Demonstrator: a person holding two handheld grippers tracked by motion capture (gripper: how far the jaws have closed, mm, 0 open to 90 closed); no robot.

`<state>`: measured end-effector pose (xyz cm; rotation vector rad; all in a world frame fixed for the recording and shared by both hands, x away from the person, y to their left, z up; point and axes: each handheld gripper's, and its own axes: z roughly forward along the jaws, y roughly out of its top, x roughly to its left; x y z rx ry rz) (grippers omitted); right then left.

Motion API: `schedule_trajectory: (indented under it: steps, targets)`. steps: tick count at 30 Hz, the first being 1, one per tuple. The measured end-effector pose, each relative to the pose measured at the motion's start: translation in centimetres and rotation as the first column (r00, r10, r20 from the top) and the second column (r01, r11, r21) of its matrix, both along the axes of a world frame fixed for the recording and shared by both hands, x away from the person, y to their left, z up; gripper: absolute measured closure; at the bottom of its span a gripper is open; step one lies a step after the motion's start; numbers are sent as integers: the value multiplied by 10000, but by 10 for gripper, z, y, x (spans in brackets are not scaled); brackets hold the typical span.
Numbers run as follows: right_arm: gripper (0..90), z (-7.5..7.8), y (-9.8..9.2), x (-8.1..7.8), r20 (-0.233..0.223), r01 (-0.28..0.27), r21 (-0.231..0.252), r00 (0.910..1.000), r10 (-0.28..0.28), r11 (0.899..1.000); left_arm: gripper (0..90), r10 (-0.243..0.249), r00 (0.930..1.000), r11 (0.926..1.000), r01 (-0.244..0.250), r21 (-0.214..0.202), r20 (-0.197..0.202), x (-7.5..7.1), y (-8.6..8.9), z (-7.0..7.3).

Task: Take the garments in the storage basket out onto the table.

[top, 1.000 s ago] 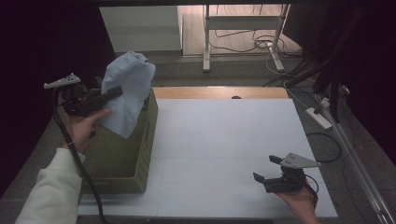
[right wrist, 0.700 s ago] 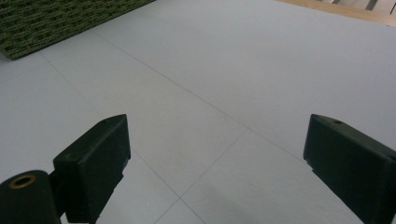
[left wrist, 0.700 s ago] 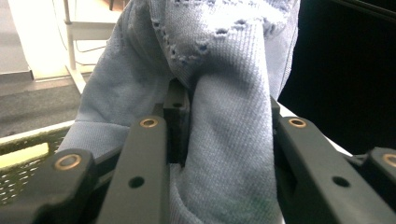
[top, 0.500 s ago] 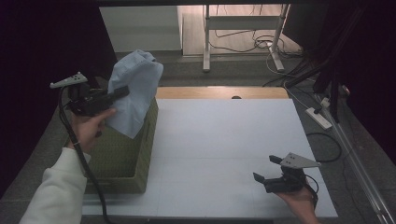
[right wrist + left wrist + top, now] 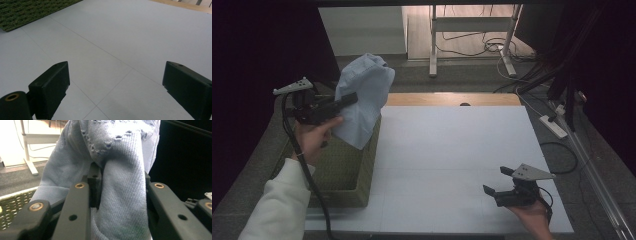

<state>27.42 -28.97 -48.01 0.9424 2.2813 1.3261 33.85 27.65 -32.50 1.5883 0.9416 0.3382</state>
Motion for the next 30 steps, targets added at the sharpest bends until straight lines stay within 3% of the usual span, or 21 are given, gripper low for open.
schedule_trajectory:
  steps: [30]
  targets:
    - [77, -1, 0, 0, -1, -7, -37, 10000, 7, 10000, 677, -801, 9968, 9966, 801, -189, 39, 4, -30, 2]
